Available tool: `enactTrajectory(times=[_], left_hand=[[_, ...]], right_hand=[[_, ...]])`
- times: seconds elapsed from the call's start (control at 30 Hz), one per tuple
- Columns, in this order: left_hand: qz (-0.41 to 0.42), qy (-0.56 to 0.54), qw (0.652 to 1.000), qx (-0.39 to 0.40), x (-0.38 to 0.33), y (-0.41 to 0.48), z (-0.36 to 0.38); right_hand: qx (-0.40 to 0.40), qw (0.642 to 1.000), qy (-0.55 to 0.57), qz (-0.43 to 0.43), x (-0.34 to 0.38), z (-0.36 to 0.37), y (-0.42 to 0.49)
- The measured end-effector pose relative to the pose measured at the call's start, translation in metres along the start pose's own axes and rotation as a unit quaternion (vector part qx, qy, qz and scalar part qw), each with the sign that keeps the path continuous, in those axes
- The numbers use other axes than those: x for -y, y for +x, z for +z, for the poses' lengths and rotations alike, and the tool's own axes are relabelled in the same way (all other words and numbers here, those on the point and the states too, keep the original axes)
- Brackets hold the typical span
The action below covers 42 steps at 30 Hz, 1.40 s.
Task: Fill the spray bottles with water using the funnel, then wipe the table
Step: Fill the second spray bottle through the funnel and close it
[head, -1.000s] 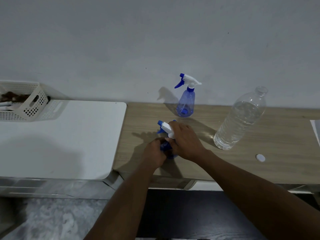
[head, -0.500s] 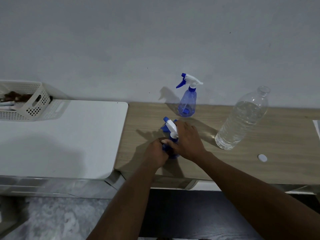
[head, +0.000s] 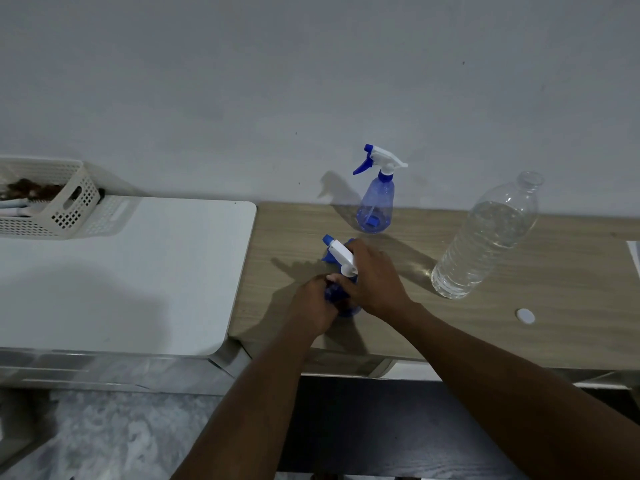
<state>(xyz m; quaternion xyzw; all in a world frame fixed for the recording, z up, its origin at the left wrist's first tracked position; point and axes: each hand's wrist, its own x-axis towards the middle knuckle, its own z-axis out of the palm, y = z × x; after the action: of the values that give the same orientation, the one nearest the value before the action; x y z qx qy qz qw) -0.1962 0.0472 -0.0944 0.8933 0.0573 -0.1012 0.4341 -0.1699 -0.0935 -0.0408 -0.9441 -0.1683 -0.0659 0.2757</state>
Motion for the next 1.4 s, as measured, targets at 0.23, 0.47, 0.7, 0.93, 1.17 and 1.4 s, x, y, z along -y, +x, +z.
enactTrajectory(times=[0.23, 0.47, 0.7, 0.93, 1.17, 1.4], left_hand=[[0.024, -0.007, 1.0, -0.001, 0.001, 0.001, 0.0], [0.002, -0.003, 1.0, -0.001, 0.002, 0.001, 0.0], [-0.004, -0.067, 0.996, 0.054, -0.015, -0.001, 0.006], [0.015, -0.114, 0.972, 0.204, -0.044, -0.013, 0.004], [-0.121, -0.082, 0.989, 0.019, 0.028, -0.003, -0.055], [-0.157, -0.06, 0.985, -0.041, 0.067, -0.003, -0.093]], right_hand=[[-0.011, 0.999, -0.016, -0.041, -0.003, -0.003, -0.004], [-0.064, 0.998, 0.004, 0.029, 0.007, 0.006, -0.009], [-0.107, 0.956, 0.238, 0.137, 0.004, 0.0, -0.02], [-0.101, 0.916, 0.341, 0.185, -0.003, -0.027, -0.014], [0.168, 0.879, 0.365, 0.257, -0.018, -0.062, -0.028], [0.219, 0.895, 0.283, 0.267, -0.011, -0.038, -0.04]])
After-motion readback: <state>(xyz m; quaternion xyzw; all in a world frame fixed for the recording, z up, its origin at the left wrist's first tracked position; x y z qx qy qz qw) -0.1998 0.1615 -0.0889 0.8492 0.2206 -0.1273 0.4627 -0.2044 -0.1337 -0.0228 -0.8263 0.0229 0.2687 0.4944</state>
